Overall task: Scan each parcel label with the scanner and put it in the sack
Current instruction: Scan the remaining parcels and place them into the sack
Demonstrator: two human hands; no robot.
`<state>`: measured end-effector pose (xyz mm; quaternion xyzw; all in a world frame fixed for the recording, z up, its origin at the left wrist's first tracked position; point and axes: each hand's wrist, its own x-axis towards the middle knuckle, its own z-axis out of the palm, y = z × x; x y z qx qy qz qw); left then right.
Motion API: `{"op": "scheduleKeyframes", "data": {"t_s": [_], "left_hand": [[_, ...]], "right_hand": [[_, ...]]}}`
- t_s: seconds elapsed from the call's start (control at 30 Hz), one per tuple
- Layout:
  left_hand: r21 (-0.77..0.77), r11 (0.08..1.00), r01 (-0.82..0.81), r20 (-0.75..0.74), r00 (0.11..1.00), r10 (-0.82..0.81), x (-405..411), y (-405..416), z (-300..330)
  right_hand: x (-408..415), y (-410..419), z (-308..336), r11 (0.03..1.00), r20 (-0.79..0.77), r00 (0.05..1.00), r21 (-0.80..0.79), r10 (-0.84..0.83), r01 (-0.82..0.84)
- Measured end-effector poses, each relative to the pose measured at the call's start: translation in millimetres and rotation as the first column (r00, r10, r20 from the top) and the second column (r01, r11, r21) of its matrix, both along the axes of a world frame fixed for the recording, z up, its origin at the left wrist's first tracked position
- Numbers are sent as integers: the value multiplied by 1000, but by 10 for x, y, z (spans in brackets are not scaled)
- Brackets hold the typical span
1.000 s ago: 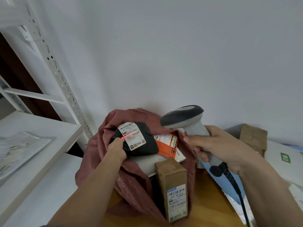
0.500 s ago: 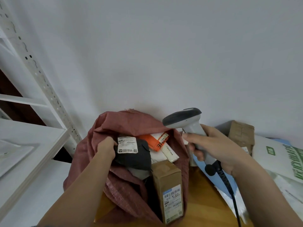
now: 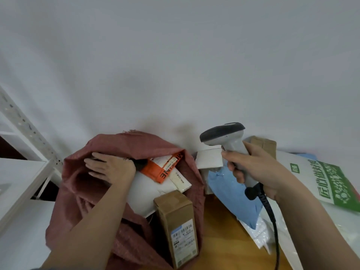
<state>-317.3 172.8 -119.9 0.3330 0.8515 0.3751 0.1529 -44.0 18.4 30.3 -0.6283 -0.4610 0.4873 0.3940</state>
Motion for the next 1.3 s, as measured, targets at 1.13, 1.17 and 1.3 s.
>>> {"op": "scheduleKeyframes", "data": {"t_s": [1.13,1.17,1.3], "left_hand": [[118,746,655,-175,753,-634,2286,-29,-484],[164,759,630,-154,776,-611,2240,-34,-425],[310,863,398,366,788,-495,2150,-49,-192]], "right_hand": [[2026,258,-498,992,-197,980,-128,-35,10],[1999,233,-483,993,-204,978,-114,-33,10],[1863,144,-418,998,-212,976,-54,-53,42]]}}
